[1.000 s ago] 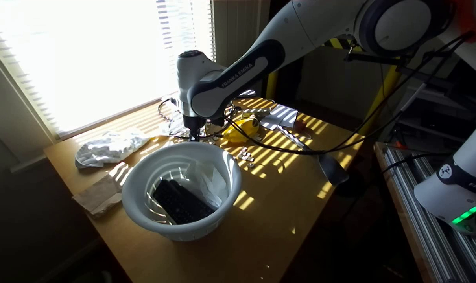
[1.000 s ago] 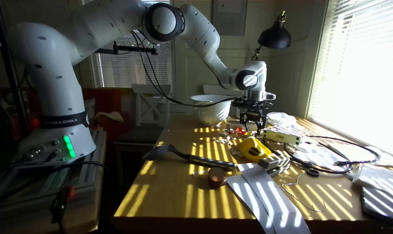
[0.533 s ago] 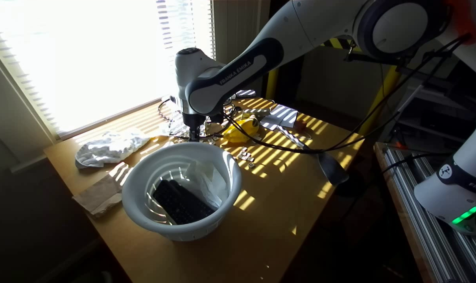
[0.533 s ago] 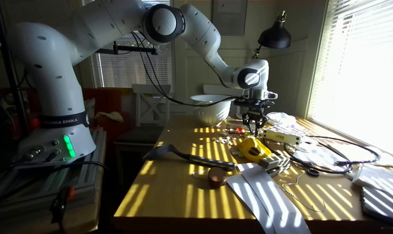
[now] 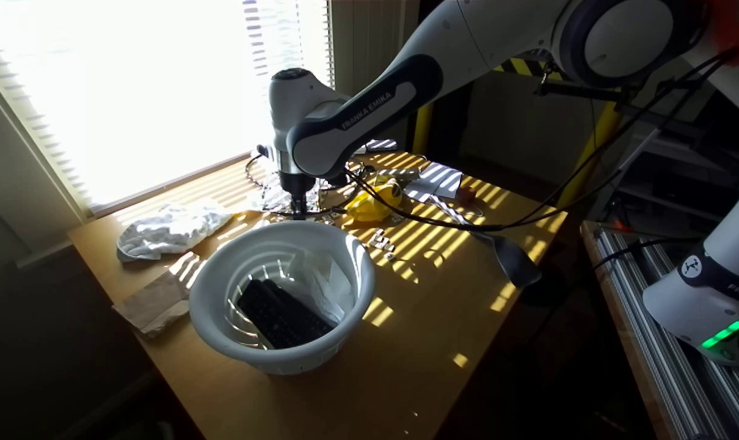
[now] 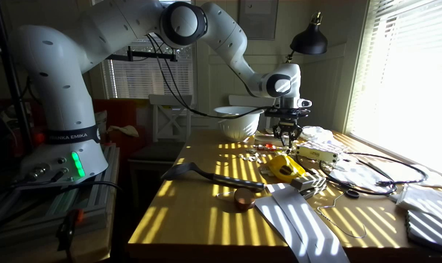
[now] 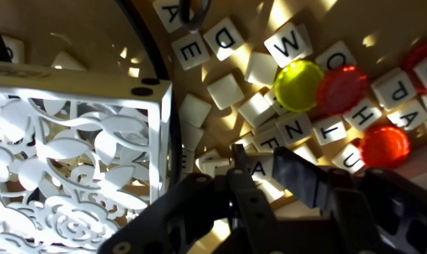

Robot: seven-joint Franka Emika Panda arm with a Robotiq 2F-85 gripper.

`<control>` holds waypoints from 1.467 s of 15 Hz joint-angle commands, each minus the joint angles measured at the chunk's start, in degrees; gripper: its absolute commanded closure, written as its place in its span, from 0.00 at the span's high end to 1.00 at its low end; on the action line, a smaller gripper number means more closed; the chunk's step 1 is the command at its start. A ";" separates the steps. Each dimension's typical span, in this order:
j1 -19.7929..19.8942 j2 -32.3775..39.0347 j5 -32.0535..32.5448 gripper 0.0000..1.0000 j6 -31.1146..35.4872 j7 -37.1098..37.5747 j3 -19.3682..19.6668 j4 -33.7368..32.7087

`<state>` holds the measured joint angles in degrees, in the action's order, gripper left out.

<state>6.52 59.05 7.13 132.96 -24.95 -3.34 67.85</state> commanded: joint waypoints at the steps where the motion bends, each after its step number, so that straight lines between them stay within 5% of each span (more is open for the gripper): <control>1: 0.25 -5.69 1.51 0.06 3.91 -5.79 -0.88 8.20; 4: 0.70 -10.23 1.59 0.06 8.19 -8.79 -1.43 16.02; 7: -0.46 -14.49 1.96 0.06 14.08 -3.35 1.35 23.94; 13: -5.17 -23.49 3.58 0.06 28.45 16.79 11.64 40.58; 20: -14.37 -29.47 6.10 0.06 35.80 37.34 26.53 55.16; 21: -11.65 -27.47 4.89 0.26 32.42 33.41 23.35 50.81; 22: -12.43 -27.80 5.08 0.26 33.81 34.62 24.71 52.16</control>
<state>-6.56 31.26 11.61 166.91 9.42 21.92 120.21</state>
